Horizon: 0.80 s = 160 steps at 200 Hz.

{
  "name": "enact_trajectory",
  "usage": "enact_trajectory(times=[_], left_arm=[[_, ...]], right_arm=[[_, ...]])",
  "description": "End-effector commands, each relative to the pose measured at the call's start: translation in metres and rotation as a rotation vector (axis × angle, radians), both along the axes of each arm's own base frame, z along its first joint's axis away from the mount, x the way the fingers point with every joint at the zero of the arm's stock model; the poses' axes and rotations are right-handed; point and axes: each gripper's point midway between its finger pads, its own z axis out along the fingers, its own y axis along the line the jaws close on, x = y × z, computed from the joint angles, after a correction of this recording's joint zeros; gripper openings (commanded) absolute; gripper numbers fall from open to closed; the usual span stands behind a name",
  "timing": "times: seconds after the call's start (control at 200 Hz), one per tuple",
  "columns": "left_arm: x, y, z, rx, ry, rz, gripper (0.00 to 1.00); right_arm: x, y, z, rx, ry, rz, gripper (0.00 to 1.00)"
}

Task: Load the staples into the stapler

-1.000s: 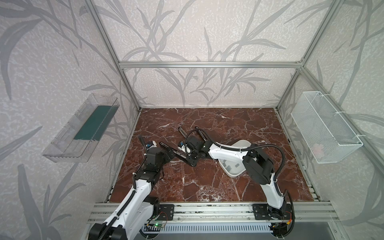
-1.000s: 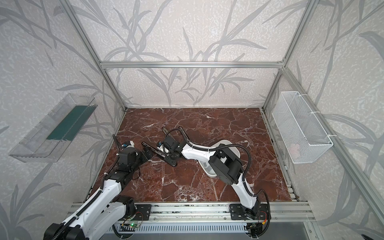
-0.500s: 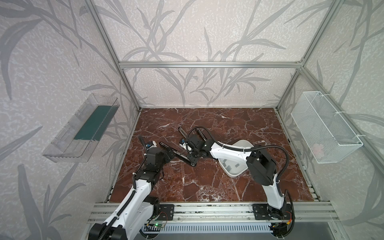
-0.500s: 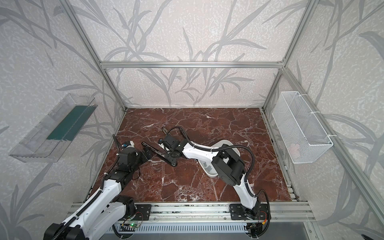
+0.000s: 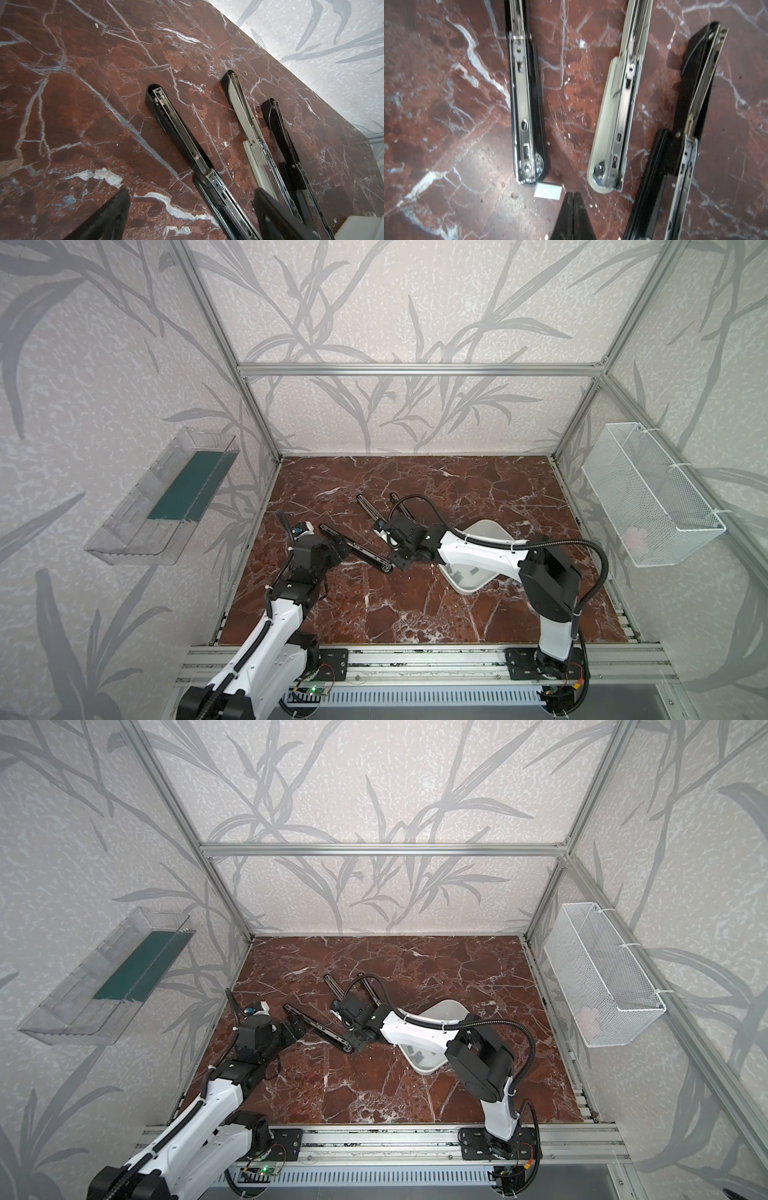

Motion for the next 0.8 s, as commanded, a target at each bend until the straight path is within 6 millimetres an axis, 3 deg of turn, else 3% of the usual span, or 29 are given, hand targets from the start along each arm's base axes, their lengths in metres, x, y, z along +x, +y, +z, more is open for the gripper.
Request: enact_trajectory(times=[0.0, 0.07, 0.225, 0.48, 0.795], left_arm=[[0.010, -0.029, 0.020, -0.046, -0.077, -0.163, 0.90], [0.011, -0.035, 0.024, -0.081, -0.095, -0.182, 0.89], [0.006, -0.029, 0.025, -0.052, -0.081, -0.161, 0.89], [0.005, -0.023, 0.023, -0.043, -0.080, -0.126, 0.89], [0.006, -0.023, 0.018, -0.037, -0.061, -0.126, 0.89]], right_arm=[[0.001, 0.000, 0.028, 0.069, -0.059, -0.016, 0.06], [0.003, -0.003, 0.033, 0.066, -0.078, -0.024, 0.07], [0.006, -0.012, 0.029, 0.022, -0.081, -0.062, 0.09], [-0.003, -0.032, -0.010, -0.055, 0.023, -0.163, 0.24], [-0.002, -0.062, -0.056, -0.110, 0.158, -0.316, 0.32]])
